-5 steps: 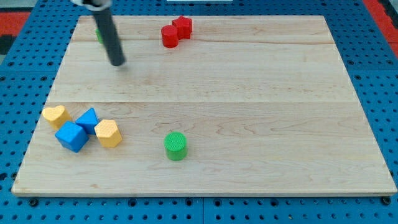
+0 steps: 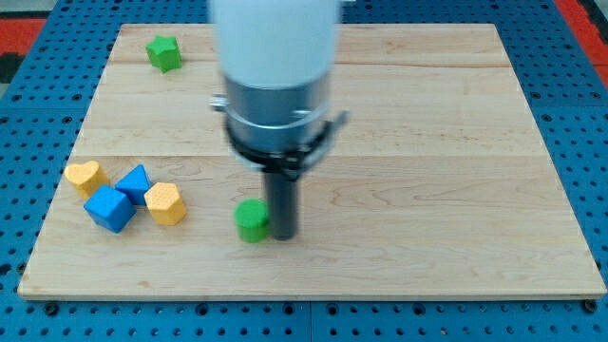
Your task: Push the green circle vertically to the hexagon
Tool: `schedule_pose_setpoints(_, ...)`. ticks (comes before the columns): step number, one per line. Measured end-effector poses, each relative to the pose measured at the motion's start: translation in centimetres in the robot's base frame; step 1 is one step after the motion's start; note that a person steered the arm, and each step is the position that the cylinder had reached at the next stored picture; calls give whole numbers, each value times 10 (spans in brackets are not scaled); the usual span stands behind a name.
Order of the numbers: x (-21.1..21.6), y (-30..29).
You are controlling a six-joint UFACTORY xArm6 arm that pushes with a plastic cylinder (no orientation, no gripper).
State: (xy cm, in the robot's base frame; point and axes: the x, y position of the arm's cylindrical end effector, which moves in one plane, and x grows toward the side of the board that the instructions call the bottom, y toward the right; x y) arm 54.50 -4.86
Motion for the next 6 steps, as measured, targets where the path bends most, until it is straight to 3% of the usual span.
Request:
schedule_pose_setpoints(2, 9, -32)
schedule_pose_setpoints(3, -7, -60)
schedule_pose_setpoints(5, -104, -70)
schedule_pose_setpoints(6, -121, -63)
